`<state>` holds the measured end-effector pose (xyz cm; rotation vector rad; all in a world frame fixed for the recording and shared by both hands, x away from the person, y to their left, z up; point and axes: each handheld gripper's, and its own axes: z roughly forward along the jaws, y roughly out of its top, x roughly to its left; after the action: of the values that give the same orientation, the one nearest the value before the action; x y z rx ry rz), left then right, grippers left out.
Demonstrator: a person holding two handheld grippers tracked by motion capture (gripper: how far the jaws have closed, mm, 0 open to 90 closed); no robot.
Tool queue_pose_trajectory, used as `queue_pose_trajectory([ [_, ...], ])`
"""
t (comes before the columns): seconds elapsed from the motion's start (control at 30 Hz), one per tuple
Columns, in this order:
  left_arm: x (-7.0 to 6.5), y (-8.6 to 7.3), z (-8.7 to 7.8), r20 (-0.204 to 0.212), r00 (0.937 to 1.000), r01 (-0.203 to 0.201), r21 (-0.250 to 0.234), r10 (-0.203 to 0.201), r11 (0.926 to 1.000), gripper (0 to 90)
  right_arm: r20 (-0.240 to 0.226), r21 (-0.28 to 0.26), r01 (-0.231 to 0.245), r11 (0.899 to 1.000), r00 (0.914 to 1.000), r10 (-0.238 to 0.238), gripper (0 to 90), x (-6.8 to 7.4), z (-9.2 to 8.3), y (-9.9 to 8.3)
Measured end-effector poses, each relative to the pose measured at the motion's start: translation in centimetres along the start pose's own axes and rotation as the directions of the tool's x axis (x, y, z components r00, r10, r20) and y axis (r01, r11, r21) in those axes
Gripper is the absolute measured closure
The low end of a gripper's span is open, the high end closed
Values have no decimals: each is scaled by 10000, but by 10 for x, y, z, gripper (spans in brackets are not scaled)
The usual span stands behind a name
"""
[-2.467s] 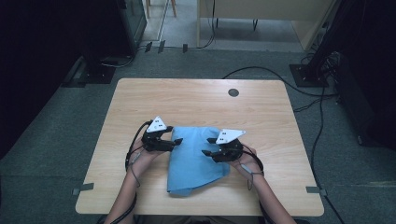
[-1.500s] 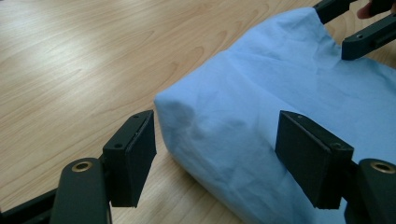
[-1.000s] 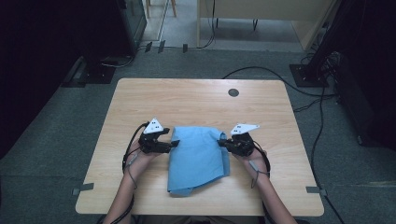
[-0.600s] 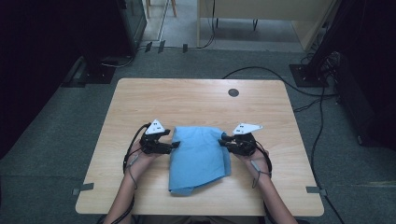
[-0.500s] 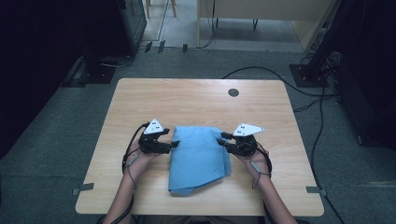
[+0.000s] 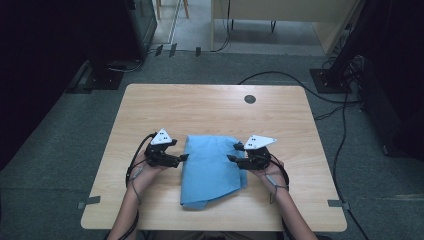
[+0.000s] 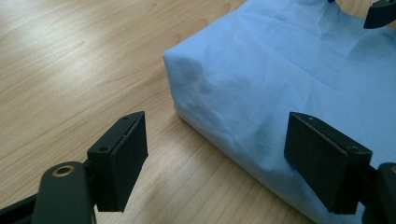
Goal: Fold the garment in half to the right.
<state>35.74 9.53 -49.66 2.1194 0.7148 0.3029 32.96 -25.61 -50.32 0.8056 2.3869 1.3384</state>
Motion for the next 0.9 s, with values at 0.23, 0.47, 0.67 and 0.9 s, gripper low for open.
queue_pose_trajectory([
  [0.23, 3, -6, -2, -83, 10000, 43, 97, -42, 9999, 215, -24, 87, -149, 9999, 9999, 150, 413, -6, -1, -4],
  [0.47, 3, -8, -7, 98, 9999, -79, -193, 81, 9998, 215, 68, 67, -138, 9999, 9999, 138, 386, -8, -2, -6],
  [0.67, 4, -12, -6, -16, 9998, -174, 160, 175, 9997, 215, 101, 110, -189, 9998, 9998, 188, 359, -12, -4, -9],
  [0.9, 3, -14, -5, -41, 9995, -316, 298, 317, 9991, 215, 144, 147, -259, 9996, 9996, 257, 339, -16, -6, -13],
])
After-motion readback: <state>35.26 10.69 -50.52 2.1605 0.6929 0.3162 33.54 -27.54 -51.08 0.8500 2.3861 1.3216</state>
